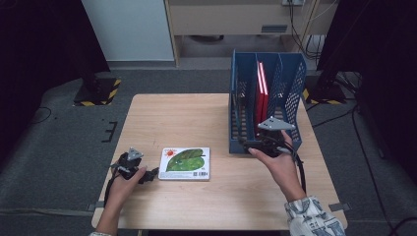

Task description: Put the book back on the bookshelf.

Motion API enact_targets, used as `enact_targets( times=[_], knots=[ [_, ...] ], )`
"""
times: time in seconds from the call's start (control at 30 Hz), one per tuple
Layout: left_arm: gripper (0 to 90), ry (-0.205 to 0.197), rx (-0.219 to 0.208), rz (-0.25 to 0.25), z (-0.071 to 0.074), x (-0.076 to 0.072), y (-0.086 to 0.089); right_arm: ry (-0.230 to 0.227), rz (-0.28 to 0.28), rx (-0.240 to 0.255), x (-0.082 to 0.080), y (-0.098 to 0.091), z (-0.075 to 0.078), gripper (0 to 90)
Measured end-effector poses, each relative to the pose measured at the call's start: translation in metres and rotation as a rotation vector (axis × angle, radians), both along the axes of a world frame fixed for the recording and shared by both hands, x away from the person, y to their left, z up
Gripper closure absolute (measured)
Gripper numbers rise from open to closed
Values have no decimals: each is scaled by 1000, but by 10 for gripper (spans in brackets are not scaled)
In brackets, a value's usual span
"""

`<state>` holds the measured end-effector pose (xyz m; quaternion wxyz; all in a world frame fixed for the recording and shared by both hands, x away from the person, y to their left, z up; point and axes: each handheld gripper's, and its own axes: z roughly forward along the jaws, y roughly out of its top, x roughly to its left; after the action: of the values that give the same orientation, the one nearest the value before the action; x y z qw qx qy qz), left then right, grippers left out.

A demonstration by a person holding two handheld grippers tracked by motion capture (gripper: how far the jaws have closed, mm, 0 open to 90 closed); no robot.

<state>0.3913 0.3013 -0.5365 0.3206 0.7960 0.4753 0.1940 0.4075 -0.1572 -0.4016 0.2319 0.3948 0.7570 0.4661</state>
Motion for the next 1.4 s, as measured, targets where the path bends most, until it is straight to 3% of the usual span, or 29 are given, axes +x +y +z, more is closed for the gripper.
enact_targets(
  times=[0.23,0.47,0.57,0.7,0.8,0.83,0.97,1.03,1.13,1.4],
  knots=[
    [0,2,-2,3,0,1,0,9,54,4,-8,15,-9,144],
    [24,0,-2,7,1,2,0,38,145,-6,-19,45,-35,149],
    [38,-11,-28,33,5,1,5,36,171,-10,-22,55,-44,158],
    [48,-34,-49,26,11,-3,4,69,219,-42,-28,68,-56,156],
    [56,-62,-67,7,20,-6,-2,100,261,-61,-35,77,-63,147],
    [59,-68,-93,-7,23,-9,-8,109,277,-70,-37,80,-68,143],
    [63,-63,-129,-61,24,-9,-21,152,316,-97,-39,91,-82,172],
    [63,-54,-146,-77,23,-8,-26,185,321,-86,-37,96,-90,206],
    [76,-41,-131,-103,21,-7,-36,198,333,-120,-36,103,-99,216],
    [104,3,-124,-124,12,-3,-48,233,352,-125,-32,111,-112,224]
  ],
)
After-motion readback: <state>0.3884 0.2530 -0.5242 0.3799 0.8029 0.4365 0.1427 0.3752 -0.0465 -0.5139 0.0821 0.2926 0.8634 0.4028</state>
